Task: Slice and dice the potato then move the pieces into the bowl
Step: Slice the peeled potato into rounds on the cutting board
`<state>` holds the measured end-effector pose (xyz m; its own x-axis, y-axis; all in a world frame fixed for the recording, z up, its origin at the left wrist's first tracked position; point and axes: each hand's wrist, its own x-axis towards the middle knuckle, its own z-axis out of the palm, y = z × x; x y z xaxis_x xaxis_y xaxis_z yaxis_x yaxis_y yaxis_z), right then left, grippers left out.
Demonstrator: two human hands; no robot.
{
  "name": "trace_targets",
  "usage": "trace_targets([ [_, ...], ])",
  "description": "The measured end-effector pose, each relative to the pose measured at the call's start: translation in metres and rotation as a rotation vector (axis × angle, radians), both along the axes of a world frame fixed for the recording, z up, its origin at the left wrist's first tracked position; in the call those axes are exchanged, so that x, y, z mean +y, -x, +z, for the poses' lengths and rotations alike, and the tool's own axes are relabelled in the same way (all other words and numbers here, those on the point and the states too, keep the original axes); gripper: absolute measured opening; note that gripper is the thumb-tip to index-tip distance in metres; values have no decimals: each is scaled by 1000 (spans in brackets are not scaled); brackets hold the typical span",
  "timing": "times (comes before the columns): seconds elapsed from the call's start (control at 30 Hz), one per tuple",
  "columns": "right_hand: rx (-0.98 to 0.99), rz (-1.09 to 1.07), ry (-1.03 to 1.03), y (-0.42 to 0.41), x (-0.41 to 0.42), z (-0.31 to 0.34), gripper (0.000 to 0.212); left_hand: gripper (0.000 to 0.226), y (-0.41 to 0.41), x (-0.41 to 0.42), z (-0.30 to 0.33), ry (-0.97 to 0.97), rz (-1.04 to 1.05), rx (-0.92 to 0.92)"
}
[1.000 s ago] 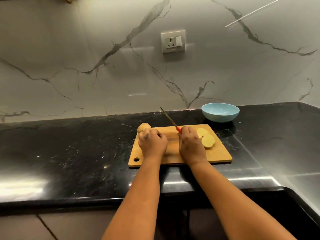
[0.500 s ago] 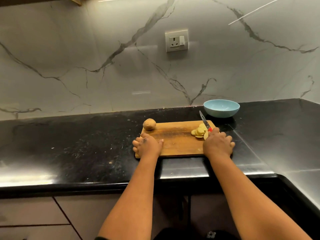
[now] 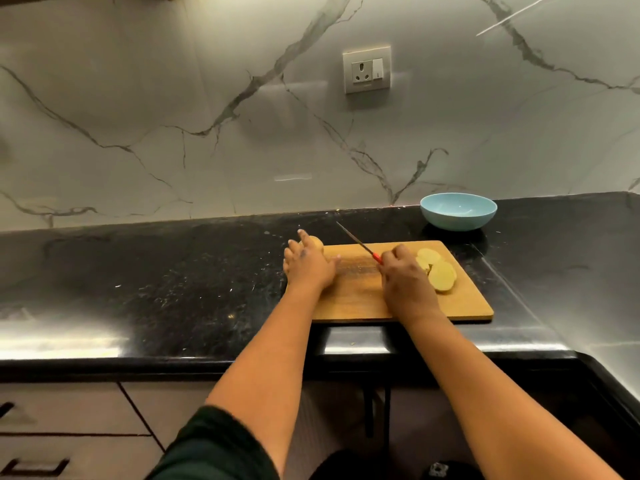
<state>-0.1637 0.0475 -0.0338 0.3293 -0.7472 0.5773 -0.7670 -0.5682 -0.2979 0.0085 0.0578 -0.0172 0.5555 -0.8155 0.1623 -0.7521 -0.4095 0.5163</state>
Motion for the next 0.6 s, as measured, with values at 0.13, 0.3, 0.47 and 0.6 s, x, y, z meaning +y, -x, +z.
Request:
trace_targets([
  [0.13,-132,-60,-161,-1,-7,-4,24,88,-17,-25,0,-41,16,-18],
  [0.3,-191,-88,-213,-1,-10,-5,24,64,-23,-25,-10,114,-53,-15],
  [0.47,-268,-136,-213,7,-7,-3,25,60,0,2,-6,85,-539,312],
  [0.6,-307,-213,-234,10,4,0,21,66,23,4,-10,11,-615,197],
])
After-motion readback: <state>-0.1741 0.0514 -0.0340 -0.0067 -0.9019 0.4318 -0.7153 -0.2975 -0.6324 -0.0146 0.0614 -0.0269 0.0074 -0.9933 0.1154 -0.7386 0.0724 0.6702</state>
